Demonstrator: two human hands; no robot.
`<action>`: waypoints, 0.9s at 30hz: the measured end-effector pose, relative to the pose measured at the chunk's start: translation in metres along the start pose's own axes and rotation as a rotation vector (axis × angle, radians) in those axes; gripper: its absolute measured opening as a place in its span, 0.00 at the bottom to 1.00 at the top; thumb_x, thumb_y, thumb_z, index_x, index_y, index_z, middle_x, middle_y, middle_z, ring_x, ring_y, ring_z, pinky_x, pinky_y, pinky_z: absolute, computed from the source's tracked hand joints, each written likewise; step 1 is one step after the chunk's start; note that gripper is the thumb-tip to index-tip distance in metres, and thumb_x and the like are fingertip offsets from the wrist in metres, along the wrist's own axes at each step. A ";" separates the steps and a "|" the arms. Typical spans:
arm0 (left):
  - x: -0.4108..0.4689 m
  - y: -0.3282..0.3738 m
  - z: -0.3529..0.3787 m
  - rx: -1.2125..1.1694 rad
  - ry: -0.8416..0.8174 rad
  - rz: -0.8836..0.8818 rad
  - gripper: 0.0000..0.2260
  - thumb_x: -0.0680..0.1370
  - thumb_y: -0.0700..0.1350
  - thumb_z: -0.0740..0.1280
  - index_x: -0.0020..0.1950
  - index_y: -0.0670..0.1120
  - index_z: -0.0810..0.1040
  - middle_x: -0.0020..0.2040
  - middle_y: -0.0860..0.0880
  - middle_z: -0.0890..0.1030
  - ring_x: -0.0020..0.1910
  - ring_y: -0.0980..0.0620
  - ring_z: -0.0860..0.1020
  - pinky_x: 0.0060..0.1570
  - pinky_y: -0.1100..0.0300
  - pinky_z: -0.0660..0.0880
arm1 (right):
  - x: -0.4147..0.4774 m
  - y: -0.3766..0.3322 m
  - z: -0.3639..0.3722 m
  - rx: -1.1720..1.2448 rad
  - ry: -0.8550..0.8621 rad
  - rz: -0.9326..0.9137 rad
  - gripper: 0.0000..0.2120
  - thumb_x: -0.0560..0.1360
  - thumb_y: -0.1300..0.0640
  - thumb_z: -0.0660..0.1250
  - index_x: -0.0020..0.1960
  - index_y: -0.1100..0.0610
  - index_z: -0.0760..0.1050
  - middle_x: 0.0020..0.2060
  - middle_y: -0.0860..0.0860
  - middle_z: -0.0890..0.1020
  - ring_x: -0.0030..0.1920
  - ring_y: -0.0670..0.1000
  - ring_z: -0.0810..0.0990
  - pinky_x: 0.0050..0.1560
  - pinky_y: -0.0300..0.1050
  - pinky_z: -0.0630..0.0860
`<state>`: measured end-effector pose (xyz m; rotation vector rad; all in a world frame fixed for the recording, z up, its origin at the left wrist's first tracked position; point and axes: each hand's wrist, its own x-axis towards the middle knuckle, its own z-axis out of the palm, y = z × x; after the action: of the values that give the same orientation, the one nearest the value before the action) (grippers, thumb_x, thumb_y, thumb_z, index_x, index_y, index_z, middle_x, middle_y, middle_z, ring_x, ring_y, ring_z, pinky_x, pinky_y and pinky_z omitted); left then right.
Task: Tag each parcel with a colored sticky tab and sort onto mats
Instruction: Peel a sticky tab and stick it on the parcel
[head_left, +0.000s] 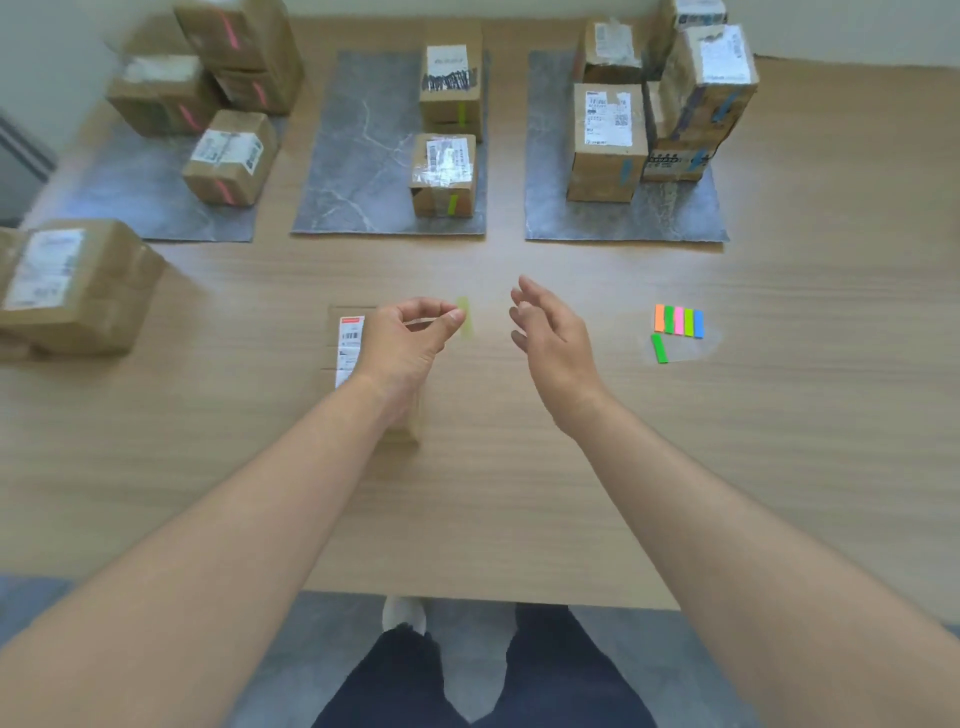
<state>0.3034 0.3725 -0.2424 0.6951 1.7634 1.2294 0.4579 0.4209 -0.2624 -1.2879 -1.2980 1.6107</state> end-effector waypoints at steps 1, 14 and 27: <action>-0.004 -0.005 -0.016 -0.006 0.006 0.002 0.04 0.75 0.44 0.76 0.42 0.49 0.83 0.39 0.57 0.82 0.38 0.60 0.78 0.59 0.48 0.79 | -0.008 0.002 0.015 0.048 0.024 0.048 0.20 0.85 0.58 0.58 0.77 0.56 0.68 0.70 0.51 0.75 0.71 0.49 0.74 0.73 0.52 0.71; -0.056 -0.058 -0.130 -0.096 -0.138 -0.054 0.03 0.75 0.37 0.75 0.47 0.39 0.83 0.42 0.43 0.82 0.40 0.47 0.82 0.46 0.51 0.83 | -0.080 0.029 0.108 -0.513 0.000 -0.048 0.33 0.75 0.75 0.51 0.71 0.51 0.76 0.70 0.48 0.76 0.69 0.49 0.77 0.61 0.40 0.74; -0.062 -0.141 -0.112 0.050 -0.078 -0.084 0.01 0.71 0.43 0.78 0.40 0.48 0.87 0.38 0.47 0.86 0.37 0.51 0.81 0.53 0.41 0.81 | -0.072 0.026 0.104 -1.235 -0.387 -0.188 0.34 0.76 0.72 0.57 0.73 0.42 0.73 0.76 0.39 0.68 0.72 0.52 0.72 0.64 0.46 0.73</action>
<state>0.2386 0.2204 -0.3364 0.6816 1.7465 1.0913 0.3792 0.3187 -0.2673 -1.4144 -2.7808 0.8561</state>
